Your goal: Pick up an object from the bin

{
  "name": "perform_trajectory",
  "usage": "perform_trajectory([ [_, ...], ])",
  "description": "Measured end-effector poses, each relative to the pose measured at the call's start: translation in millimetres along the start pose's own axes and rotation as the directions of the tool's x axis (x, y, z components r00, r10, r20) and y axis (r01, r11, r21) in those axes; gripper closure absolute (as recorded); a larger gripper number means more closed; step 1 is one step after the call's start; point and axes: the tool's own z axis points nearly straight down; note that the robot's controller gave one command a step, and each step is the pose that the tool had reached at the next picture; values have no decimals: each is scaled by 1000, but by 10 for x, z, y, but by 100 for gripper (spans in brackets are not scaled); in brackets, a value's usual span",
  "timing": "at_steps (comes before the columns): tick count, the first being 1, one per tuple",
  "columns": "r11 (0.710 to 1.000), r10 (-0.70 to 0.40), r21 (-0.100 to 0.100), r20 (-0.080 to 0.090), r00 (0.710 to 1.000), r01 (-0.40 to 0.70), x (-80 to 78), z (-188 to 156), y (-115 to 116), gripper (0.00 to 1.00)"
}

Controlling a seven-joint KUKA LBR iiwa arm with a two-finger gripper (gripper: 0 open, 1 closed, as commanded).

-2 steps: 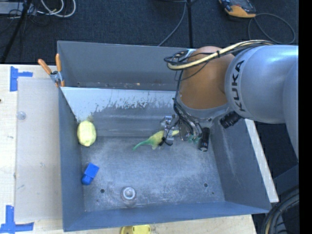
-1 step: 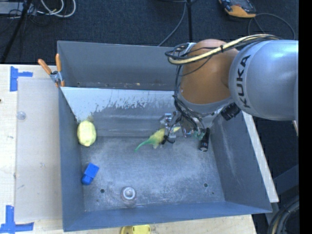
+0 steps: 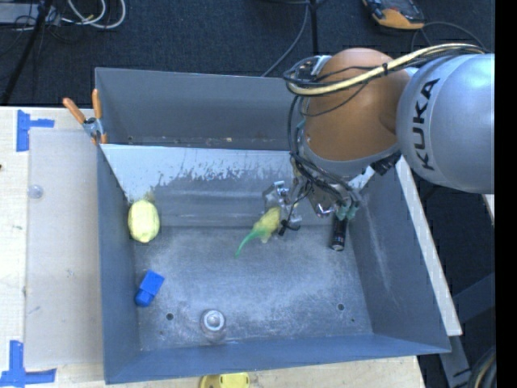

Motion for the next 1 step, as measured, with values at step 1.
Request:
perform_trajectory([
  [1, 795, 607, 0, -1, 795, -607, -76, -1097, 100, 100],
])
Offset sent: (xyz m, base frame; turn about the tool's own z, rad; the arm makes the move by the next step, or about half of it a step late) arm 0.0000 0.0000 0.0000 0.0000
